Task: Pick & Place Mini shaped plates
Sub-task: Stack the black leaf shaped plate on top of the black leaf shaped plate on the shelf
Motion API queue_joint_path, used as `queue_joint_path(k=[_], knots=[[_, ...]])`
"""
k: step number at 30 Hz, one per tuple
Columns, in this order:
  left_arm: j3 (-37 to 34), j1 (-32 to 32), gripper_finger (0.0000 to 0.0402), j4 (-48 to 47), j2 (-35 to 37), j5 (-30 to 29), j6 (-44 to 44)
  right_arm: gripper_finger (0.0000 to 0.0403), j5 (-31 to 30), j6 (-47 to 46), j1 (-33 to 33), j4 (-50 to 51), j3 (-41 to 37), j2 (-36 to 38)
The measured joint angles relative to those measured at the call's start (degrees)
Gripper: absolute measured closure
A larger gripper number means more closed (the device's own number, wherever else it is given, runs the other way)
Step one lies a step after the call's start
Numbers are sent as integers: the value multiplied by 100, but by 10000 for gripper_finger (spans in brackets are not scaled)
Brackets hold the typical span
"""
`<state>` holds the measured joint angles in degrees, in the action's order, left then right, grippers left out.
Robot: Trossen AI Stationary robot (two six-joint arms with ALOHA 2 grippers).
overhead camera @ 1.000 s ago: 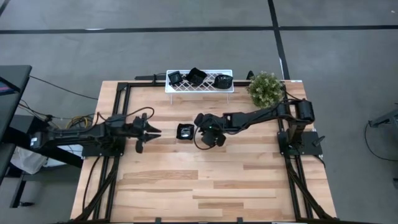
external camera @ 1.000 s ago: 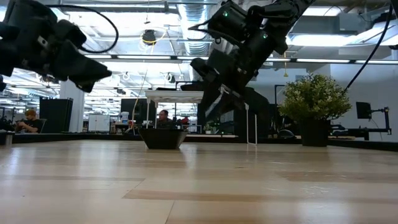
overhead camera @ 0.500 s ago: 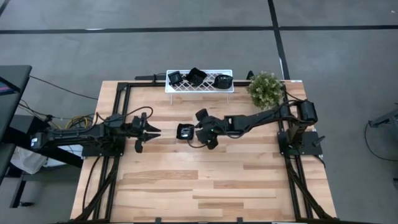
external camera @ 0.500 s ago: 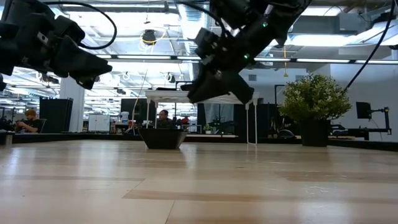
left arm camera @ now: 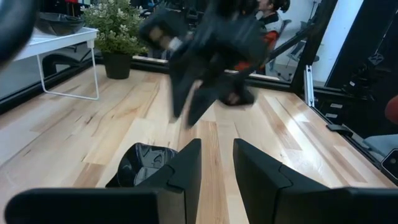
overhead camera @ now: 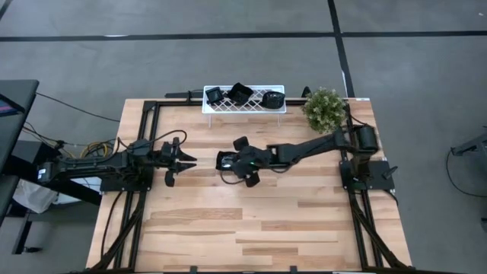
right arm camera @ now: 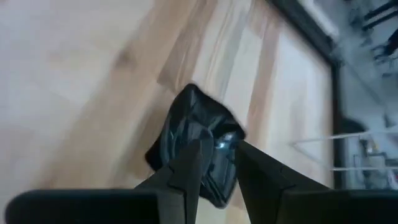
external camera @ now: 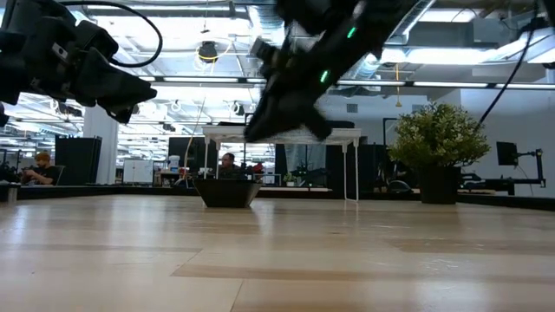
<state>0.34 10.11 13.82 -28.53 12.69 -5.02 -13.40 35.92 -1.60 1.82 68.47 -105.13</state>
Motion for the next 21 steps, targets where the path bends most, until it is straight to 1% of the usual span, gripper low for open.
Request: queue_joint_path(k=[4,7,11,15,18,21], knots=[[0,0,307,24,7,2,1,310,40,221,157,157,468,-660],[0,0,307,61,-3,2,0,310,44,302,138,188,805,-800],[0,0,307,83,0,1,0,310,15,269,116,603,852,-840],[0,0,307,87,-1,2,0,310,-300,167,29,723,881,-722],[0,0,307,92,-2,0,0,310,-286,33,-50,1016,874,-694],[0,0,307,99,-2,0,0,310,-142,-168,-135,1240,874,-650]])
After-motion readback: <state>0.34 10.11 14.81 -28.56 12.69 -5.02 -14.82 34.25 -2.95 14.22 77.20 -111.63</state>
